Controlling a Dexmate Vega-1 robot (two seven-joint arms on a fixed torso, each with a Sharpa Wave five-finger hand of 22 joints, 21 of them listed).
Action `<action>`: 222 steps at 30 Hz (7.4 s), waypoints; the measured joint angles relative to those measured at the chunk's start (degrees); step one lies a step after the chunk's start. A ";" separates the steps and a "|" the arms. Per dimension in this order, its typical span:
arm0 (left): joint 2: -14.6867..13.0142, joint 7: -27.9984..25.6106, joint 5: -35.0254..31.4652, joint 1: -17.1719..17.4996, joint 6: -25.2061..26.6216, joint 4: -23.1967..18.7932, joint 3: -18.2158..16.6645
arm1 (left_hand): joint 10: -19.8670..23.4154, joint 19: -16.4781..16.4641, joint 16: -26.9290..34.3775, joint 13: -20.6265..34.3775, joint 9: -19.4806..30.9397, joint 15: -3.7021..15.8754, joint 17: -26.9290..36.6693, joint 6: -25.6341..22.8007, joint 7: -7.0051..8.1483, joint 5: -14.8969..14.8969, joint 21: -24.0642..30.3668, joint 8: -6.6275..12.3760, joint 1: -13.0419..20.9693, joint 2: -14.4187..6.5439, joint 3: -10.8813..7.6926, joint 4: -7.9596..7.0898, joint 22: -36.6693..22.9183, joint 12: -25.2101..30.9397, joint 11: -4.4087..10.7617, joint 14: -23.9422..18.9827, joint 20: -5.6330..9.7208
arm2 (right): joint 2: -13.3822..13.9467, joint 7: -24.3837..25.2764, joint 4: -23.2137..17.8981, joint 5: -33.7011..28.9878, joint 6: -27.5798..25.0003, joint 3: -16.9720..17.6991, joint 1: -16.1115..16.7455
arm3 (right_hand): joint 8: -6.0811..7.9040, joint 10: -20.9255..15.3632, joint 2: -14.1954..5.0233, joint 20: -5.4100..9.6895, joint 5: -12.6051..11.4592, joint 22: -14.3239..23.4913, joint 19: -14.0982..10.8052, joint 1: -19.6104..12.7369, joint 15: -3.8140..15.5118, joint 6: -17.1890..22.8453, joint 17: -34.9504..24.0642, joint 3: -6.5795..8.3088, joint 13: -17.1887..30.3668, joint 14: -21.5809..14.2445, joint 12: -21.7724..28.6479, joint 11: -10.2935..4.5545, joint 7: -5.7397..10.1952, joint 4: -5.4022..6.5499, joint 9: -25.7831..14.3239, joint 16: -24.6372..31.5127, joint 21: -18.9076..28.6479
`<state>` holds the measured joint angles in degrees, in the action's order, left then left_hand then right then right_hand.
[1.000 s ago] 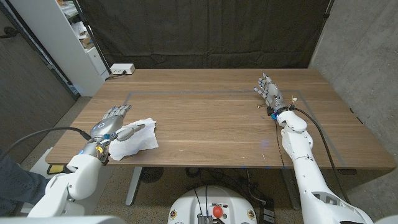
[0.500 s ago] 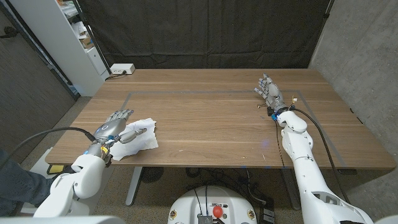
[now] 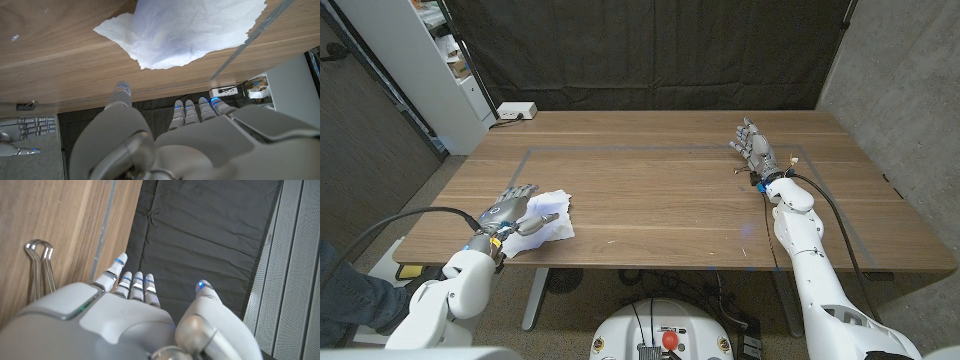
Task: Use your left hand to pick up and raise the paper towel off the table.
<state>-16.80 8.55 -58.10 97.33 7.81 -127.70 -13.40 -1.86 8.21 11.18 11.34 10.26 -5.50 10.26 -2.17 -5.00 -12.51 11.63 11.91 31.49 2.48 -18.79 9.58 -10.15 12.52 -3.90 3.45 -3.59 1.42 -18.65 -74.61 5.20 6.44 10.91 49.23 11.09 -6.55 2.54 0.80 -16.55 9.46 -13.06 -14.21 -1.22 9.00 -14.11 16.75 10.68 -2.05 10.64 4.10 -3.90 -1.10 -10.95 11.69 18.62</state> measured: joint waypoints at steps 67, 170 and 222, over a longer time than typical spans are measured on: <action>-2.00 -1.74 7.66 -2.14 4.74 7.06 5.50 | 1.04 -2.05 0.00 -0.02 0.28 -0.03 -0.01 -2.36 -0.72 -0.22 0.28 0.00 2.04 -0.08 -0.17 -0.17 -0.01 0.25 -0.41 -0.86 -2.04 | -0.25 0.84 1.62 -1.55 -0.95 -0.45 -0.43 | 0.00 0.00 -0.23 0.23 0.00 0.00 -0.40 -0.22 0.00 0.00 0.26 -0.39 0.00 0.00 0.00 0.00 0.00 0.08 0.00 0.00 -1.23; 2.31 -1.60 14.03 -2.22 9.61 1.84 3.99 | 30.14 -42.55 5.97 1.59 1.46 4.20 1.21 -28.86 -0.42 1.04 11.67 3.11 30.18 -9.15 -5.77 -0.90 -0.38 5.56 3.41 -35.31 -3.85 | -1.12 1.09 -3.77 -0.27 -0.80 -0.37 3.66 | 0.00 0.11 -1.05 0.03 0.00 0.00 -1.02 -0.46 -0.31 0.00 0.82 -0.86 0.00 -0.31 0.00 -0.12 0.00 -0.39 0.00 0.00 -3.37; 2.66 -0.04 11.48 -5.93 8.94 -1.25 3.53 | 41.23 -51.19 6.45 2.39 1.60 8.36 0.38 -41.14 1.63 1.05 14.26 5.55 31.13 -9.27 -7.05 -0.10 -0.66 7.83 5.03 -45.89 -1.85 | -0.91 1.00 -2.64 0.87 0.20 0.57 2.37 | 0.00 0.11 -1.05 -0.18 0.00 0.29 -1.63 -0.46 -0.31 0.00 0.80 -1.03 0.00 -0.31 0.00 -0.11 0.00 -0.56 0.00 0.00 -4.22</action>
<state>-14.14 8.51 -46.61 91.40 16.74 -128.95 -9.86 39.37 -42.98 17.63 13.73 11.86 2.86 10.64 -43.31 -3.37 -11.46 25.90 17.46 62.62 -6.80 -25.85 9.48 -10.81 20.35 1.13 -42.43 -5.43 0.51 -17.65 -77.25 6.08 6.65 11.47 51.60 11.09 -6.44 1.49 0.62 -16.55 9.75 -14.69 -14.67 -1.52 9.00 -13.32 15.73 10.68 -2.36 10.64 3.99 -3.90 -1.66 -10.96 11.69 14.40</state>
